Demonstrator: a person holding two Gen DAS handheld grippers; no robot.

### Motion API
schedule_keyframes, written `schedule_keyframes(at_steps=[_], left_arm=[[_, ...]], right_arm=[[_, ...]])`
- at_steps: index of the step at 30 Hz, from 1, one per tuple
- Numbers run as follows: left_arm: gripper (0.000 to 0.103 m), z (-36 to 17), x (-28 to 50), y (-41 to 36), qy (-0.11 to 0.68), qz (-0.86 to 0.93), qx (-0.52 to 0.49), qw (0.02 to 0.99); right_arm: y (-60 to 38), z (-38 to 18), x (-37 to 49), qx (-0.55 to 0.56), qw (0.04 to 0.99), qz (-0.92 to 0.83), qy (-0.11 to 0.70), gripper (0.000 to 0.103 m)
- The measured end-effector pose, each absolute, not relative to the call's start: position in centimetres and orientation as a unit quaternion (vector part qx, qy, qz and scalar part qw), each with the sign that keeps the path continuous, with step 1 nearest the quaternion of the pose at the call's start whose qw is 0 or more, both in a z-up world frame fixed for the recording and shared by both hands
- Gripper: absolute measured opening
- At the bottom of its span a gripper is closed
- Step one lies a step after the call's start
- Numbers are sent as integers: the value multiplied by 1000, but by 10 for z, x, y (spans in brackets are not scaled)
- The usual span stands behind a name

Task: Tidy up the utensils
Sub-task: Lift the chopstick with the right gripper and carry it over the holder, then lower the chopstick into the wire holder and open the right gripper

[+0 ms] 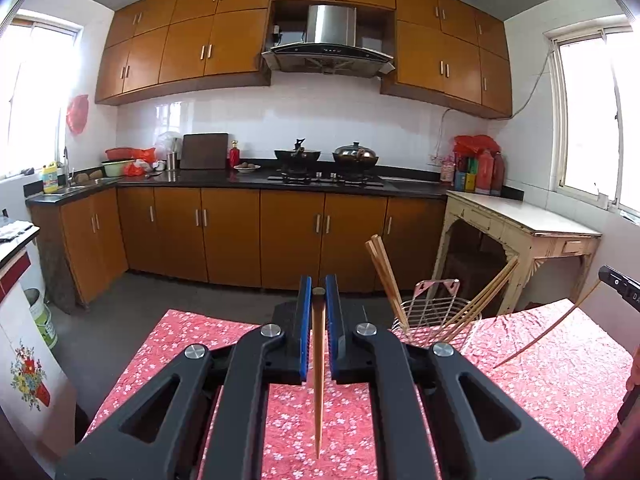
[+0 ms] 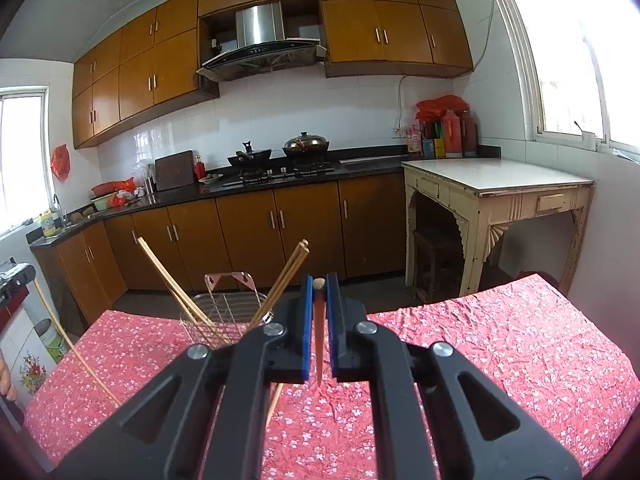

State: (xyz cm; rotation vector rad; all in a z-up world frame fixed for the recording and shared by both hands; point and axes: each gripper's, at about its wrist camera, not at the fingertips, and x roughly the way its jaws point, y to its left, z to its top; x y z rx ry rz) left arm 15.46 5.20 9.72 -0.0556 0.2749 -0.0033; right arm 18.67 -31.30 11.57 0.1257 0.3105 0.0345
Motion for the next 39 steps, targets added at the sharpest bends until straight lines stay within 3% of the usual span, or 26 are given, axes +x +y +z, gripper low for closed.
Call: schedule_keyframes(at_steps=[19,39], left_arm=[[7,219,196,-7,46,-59,-81,994],[7,168,284,-43,46,-9,-93,995]], right_arm=[[-282,251,199,48,993,83,67,8],[-245,193,308,44,972,127,192,8]])
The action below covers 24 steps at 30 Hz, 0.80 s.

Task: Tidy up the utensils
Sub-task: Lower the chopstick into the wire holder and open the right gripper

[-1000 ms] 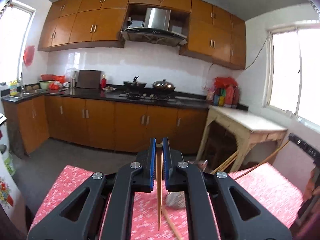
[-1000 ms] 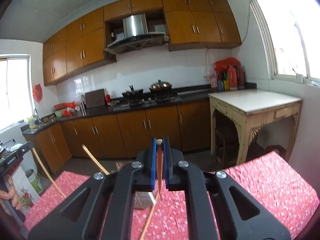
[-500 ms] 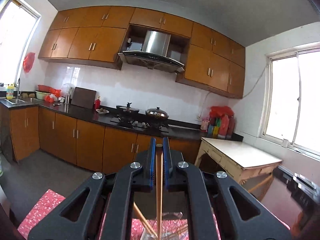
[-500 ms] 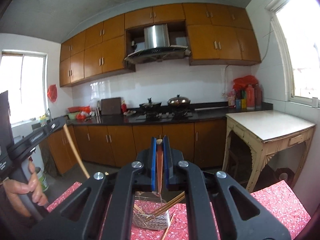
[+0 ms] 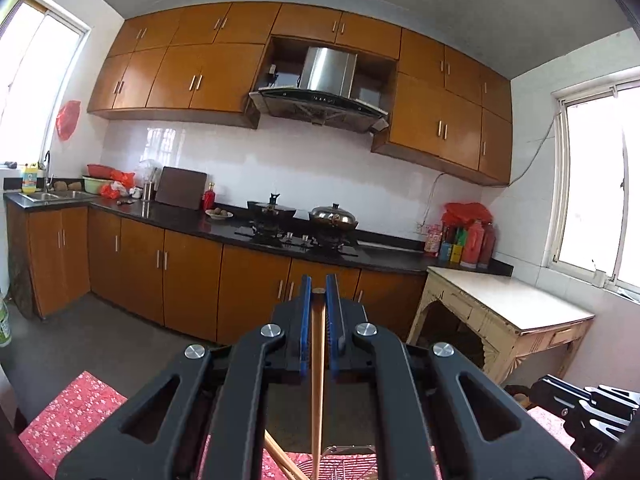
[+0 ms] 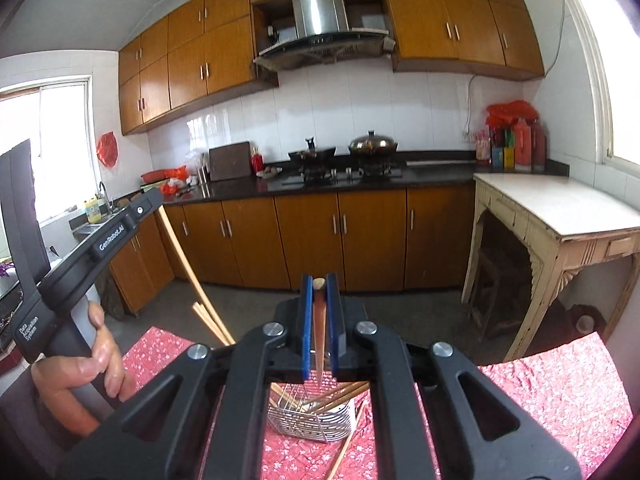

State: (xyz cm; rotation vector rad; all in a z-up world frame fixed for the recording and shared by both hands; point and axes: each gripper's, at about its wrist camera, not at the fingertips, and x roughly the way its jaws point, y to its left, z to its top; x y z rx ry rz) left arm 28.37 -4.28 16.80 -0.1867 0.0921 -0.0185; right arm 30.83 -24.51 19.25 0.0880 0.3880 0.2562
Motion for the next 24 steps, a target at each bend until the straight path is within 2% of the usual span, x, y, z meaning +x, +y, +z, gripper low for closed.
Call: schedule_keyframes(at_steps=[14,24], left_arm=[[7,132,315,-50,110,-17,-75,991],[9,131,321,-47,125,-6,-53,991]], right_arm=[[-242,157,359,58,958,129,250,8],[-245,143,371,63,957,112,259,8]])
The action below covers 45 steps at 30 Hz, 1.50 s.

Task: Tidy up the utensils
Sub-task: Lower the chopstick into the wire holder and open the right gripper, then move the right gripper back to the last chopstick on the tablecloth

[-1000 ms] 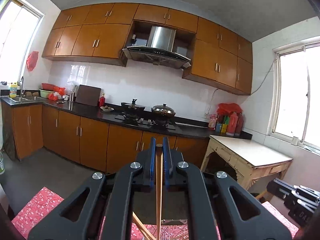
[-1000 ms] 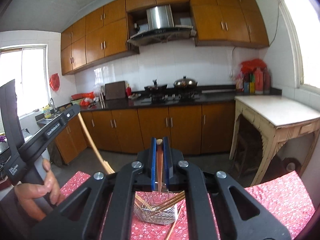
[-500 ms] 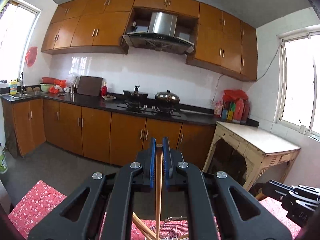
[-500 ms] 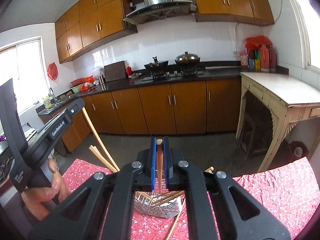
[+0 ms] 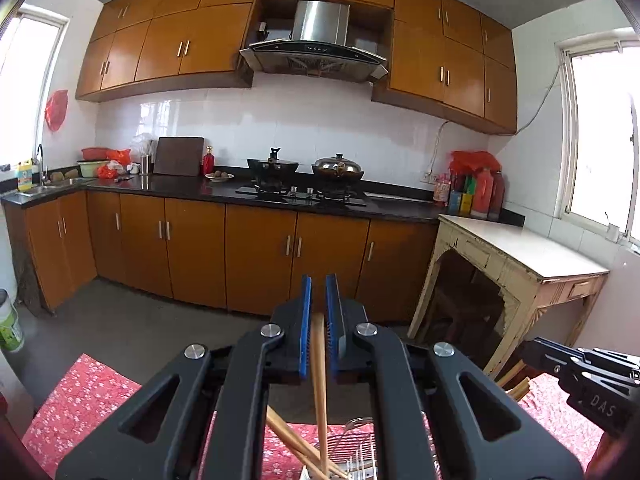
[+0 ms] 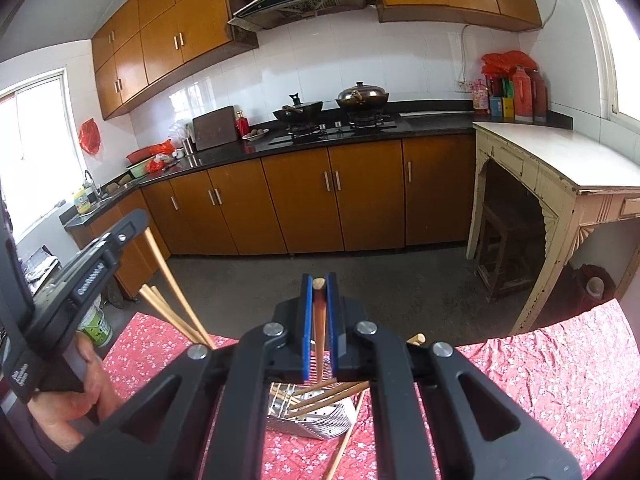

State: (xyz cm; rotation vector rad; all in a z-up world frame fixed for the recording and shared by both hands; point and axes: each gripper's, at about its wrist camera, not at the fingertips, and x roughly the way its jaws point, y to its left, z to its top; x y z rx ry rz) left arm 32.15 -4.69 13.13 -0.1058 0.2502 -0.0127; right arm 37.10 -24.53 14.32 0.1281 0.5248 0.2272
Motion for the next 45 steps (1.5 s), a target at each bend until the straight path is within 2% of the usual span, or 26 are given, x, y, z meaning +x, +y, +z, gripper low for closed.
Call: schedule_keyframes(at_steps=[1,2,3,4,5,11,19,25,31,39,43,45], left_arm=[[12,132,321,-46,126,-6,-50,991],[26,133,320,-46,127,-1,-48,991],[52,134,319,-45,126,2,-48,991],[61,135,314,-42,118,9,-50,992],[66,136,310,-40,113,14,-48,992],[74,138,298,-28,118,32,-46,991],[75,140,267,-4,122,55,-47,990],[78,127,239,8,137,64,-39,988],[81,88,208,19,180,62,-32,981],[82,-4,182,17,289,26,-37,956],[82,-45,182,0,341,7,-35,939],[78,-57,183,-11,354,2,-24,935]], right_arm=[[-245,143,370,61,959,105,255,10],[-245,143,369,59,962,97,250,16],[-246,144,366,56,963,89,246,24],[-248,145,364,56,966,81,241,42],[-250,147,359,55,969,69,230,52],[-259,152,342,51,975,38,212,67],[-273,159,310,61,978,18,201,71],[-287,144,277,72,976,4,206,74],[-293,93,244,85,967,0,241,75],[-267,-10,218,73,942,21,327,74],[-240,-48,217,59,926,53,369,64],[-228,-61,220,50,920,64,384,60]])
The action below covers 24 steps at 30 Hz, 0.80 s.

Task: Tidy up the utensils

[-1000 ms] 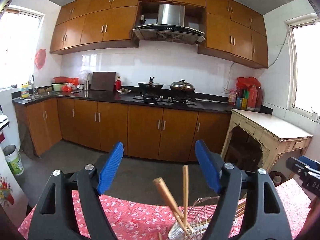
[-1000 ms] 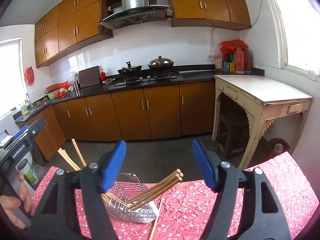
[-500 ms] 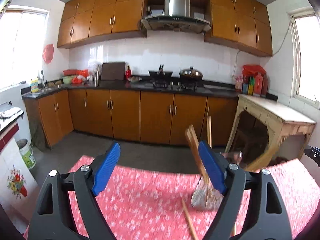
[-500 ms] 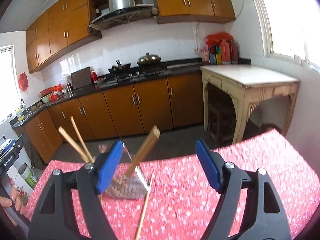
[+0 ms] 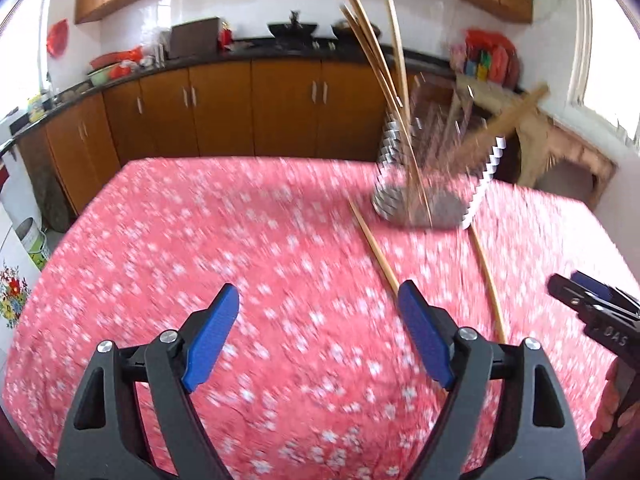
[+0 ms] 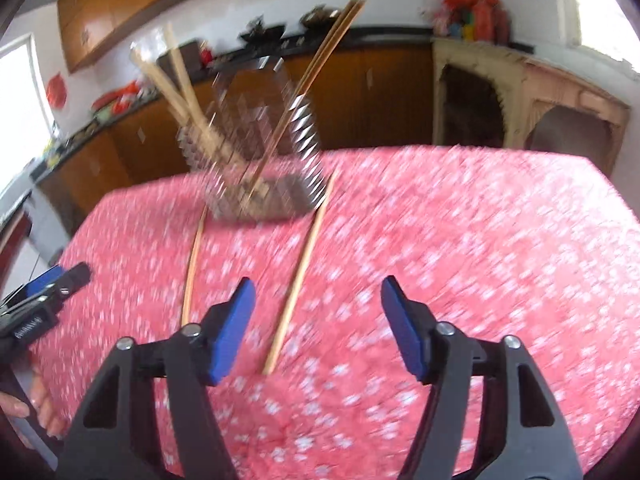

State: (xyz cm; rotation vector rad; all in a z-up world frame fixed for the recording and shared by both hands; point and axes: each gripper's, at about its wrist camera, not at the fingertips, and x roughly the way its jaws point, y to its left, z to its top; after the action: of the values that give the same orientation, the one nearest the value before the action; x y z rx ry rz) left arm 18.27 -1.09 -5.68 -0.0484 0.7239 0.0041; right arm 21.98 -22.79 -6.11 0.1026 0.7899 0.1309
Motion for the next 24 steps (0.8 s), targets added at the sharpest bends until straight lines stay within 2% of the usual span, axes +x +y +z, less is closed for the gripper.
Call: schedule_keyframes(at_steps=[7,9,12,13,14,19,22,24], left_arm=[[76,-78,189,-28,379,-14,-17,925],[76,-82,191,-28,385,-14,-18,923],[76,-87,193,-32,392,-18,-20,920],[75,-88,193,-35,393,-20,-20,919],[74,-90,194,-37,395,-22,-19,918],[66,-96,197,-56,407,-36,-7,913],[55,-103,201,-68,422,-38,1,906],[42,-109,204,-75,430,-35,10,902]], right_arm=[[-210,-98,236,29,902,69,425,58],[-207,-106,238,18,900,66,430,55],[-210,-110,239,0,902,48,428,29],[-214,-109,240,1,903,41,428,12],[-224,-109,243,18,901,32,432,8],[-277,-108,252,70,900,-36,428,7],[-293,-109,251,86,899,-46,428,7],[-296,-109,250,89,899,-43,427,7]])
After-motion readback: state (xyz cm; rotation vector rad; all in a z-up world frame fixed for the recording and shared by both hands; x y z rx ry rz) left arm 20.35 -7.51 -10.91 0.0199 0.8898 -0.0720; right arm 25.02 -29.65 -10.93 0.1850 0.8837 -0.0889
